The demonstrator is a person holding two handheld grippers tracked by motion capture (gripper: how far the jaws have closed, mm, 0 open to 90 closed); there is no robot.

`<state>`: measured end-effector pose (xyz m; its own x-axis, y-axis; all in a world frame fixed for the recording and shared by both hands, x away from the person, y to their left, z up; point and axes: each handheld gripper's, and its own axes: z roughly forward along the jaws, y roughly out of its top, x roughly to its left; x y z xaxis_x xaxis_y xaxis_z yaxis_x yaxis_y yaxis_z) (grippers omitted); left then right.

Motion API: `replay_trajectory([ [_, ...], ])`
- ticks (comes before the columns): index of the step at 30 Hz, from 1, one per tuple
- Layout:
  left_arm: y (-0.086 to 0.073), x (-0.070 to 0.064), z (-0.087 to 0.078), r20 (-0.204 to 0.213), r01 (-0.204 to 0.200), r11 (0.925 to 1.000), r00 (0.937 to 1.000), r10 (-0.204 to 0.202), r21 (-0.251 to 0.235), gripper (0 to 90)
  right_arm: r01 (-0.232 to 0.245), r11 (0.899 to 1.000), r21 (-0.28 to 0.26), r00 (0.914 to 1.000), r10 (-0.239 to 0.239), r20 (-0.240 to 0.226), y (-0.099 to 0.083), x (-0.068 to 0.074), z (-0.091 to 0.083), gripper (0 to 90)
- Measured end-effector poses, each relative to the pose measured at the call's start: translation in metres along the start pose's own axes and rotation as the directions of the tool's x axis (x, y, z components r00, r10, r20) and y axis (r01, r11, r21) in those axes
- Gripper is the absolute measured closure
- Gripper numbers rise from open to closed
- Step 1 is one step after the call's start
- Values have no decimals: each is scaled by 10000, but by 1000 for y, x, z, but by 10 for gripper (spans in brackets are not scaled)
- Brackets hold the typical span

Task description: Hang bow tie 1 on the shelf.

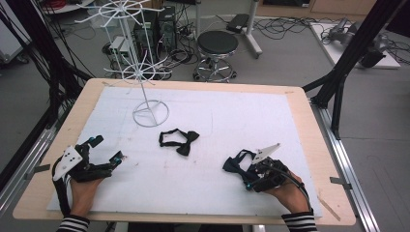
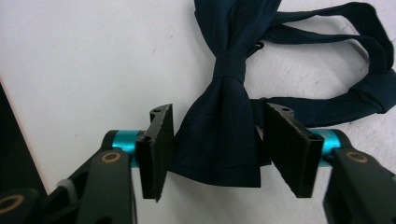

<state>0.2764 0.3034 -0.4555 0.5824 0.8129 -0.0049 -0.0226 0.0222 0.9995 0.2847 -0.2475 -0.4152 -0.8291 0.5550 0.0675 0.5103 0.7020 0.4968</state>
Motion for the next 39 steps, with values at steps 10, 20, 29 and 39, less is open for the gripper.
replay_trajectory([
  [10,0,0,0,17,-30,10000,10000,30,4,63,168,9993,348,9997,-162,-158,2,2,4,752],
  [20,0,0,0,19,-55,10000,10000,55,3,63,52,9996,292,9995,-42,-320,2,0,4,797],
  [29,0,1,0,3,6,10000,10000,-6,-9,63,145,9999,11,9997,-145,-221,3,-2,3,797],
  [39,2,3,3,188,185,9988,9996,-194,447,63,270,9985,-467,9991,-284,-304,5,-7,1,798],
])
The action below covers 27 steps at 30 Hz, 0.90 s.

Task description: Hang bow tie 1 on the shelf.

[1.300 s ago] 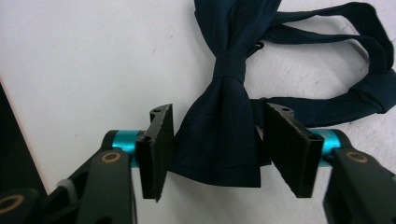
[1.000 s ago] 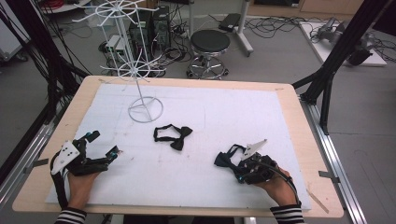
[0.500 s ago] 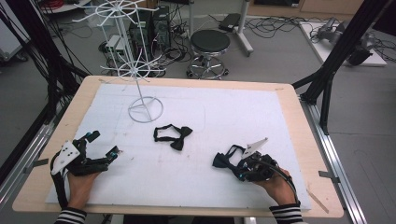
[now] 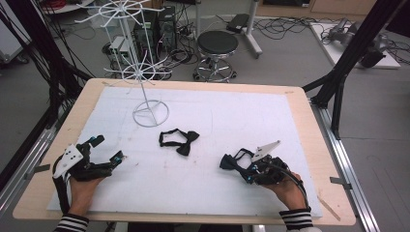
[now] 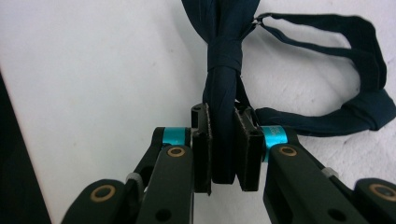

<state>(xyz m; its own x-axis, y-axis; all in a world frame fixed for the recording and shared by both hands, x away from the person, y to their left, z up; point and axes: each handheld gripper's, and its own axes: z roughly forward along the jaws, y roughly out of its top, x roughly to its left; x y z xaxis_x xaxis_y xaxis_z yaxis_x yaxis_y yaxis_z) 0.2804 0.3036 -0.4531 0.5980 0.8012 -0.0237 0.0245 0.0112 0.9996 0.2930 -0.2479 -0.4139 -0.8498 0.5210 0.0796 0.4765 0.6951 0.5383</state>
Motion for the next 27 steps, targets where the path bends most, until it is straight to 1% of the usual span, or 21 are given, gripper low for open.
replay_trajectory([
  [2,2,1,1,100,35,9999,9999,-37,101,63,46,9998,-167,10000,-45,35,1,0,-1,798],
  [3,3,2,1,137,-1,9999,9999,-2,153,63,88,9996,-270,10000,-89,-37,1,0,-2,798],
  [5,7,2,2,252,65,9999,9997,-69,157,63,116,9988,-465,9999,-118,-28,2,0,-3,797],
  [7,12,2,4,347,-33,9996,9994,24,264,63,146,9981,-605,9999,-151,-82,2,-1,-4,797],
  [8,14,2,5,416,-53,9995,9991,40,320,63,214,9976,-656,9998,-215,-2,2,-1,-4,796],
  [10,19,2,7,587,-72,9991,9983,48,409,63,267,9961,-845,9996,-268,1,2,-2,-5,797],
  [12,24,2,10,726,-145,9986,9973,107,517,63,252,9947,-999,9997,-244,90,3,-1,-7,797],
  [13,26,1,11,835,-138,9983,9965,91,562,63,363,9933,-1098,9993,-352,112,3,-2,-7,796],
  [15,31,0,15,1066,-124,9981,9943,58,611,63,426,9917,-1212,9991,-419,88,4,-1,-8,796],
  [18,38,-2,20,1352,-316,9963,9906,206,794,63,607,9880,-1418,9980,-577,254,5,-1,-9,796],
  [23,49,-8,29,1807,-571,9935,9828,386,983,63,733,9783,-1938,9973,-702,230,8,1,-12,797],
  [25,53,-10,33,1976,-660,9923,9793,442,1047,63,718,9760,-2056,9974,-697,176,10,2,-12,796],
  [26,55,-11,34,2044,-742,9912,9776,506,1093,63,801,9742,-2108,9968,-775,206,11,2,-13,796],
  [27,56,-12,36,2105,-725,9914,9764,483,1086,63,827,9733,-2140,9966,-798,219,12,2,-13,796],
])
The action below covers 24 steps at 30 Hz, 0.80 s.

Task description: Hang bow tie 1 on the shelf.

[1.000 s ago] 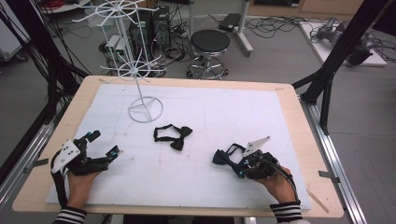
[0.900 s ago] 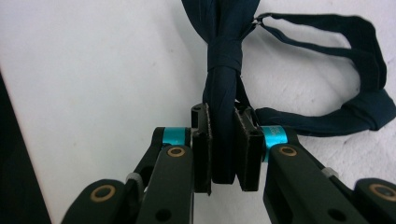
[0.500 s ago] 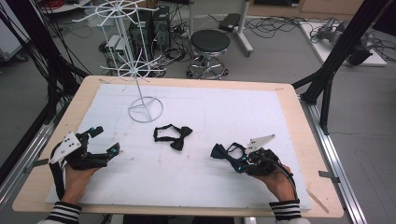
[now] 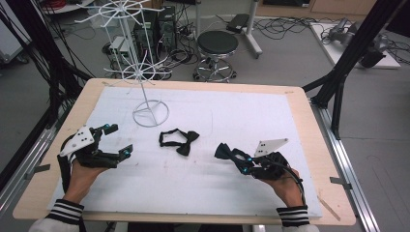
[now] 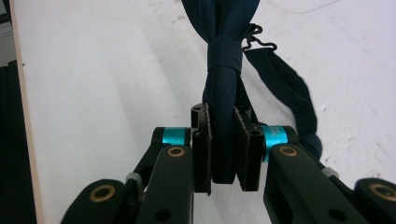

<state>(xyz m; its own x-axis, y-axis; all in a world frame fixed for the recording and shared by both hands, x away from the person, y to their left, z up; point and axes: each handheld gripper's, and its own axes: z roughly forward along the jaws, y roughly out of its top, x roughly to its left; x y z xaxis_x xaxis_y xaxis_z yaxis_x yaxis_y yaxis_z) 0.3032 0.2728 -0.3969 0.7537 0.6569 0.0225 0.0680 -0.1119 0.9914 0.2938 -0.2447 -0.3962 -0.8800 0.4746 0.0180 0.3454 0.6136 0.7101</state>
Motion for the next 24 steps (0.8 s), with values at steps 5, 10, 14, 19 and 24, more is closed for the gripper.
replay_trajectory([
  [5,10,-2,6,398,-160,9997,9991,153,161,63,290,9991,-323,9995,-287,95,7,2,0,796],
  [10,19,-5,12,851,-255,9990,9961,224,360,63,524,9961,-706,9986,-520,77,14,3,-1,796],
  [14,27,-8,17,1205,-326,9985,9923,273,428,63,658,9927,-1008,9978,-656,55,19,5,-2,797],
  [19,39,-13,26,1668,-451,9975,9854,354,543,63,935,9864,-1353,9956,-935,68,26,8,-2,797],
  [24,48,-20,36,2203,-509,9963,9748,344,694,63,1144,9770,-1797,9930,-1176,-75,32,9,-2,796],
])
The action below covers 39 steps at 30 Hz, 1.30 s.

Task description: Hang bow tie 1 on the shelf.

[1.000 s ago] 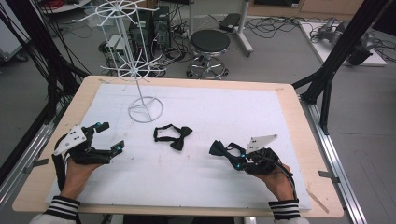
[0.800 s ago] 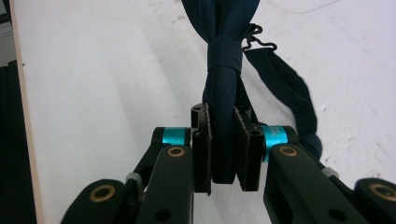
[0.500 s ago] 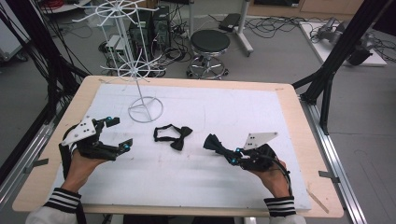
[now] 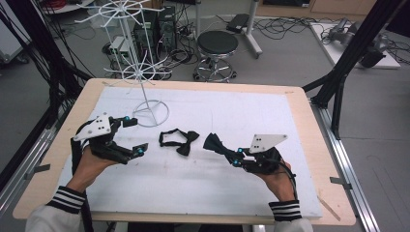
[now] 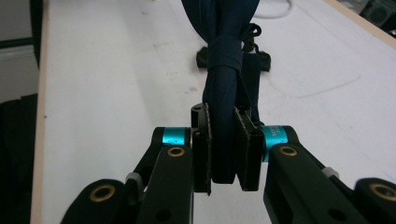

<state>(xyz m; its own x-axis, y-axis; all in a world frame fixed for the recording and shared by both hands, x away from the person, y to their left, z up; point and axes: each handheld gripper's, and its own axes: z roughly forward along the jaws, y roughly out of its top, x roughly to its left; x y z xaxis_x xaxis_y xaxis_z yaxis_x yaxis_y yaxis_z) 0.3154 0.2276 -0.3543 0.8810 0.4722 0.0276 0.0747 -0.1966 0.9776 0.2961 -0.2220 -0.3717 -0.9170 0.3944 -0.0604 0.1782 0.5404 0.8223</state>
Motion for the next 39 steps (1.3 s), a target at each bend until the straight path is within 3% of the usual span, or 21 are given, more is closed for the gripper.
replay_trajectory([
  [16,26,-12,36,1216,-309,9982,9923,244,520,63,613,9971,-447,9972,-632,-410,25,5,14,796],
  [25,35,-19,54,1986,-360,9952,9799,173,906,63,937,9930,-713,9931,-983,-636,37,10,22,796],
  [39,43,-26,72,2662,-232,9931,9639,-84,1154,63,1296,9879,-850,9874,-1364,-803,50,17,32,796],
])
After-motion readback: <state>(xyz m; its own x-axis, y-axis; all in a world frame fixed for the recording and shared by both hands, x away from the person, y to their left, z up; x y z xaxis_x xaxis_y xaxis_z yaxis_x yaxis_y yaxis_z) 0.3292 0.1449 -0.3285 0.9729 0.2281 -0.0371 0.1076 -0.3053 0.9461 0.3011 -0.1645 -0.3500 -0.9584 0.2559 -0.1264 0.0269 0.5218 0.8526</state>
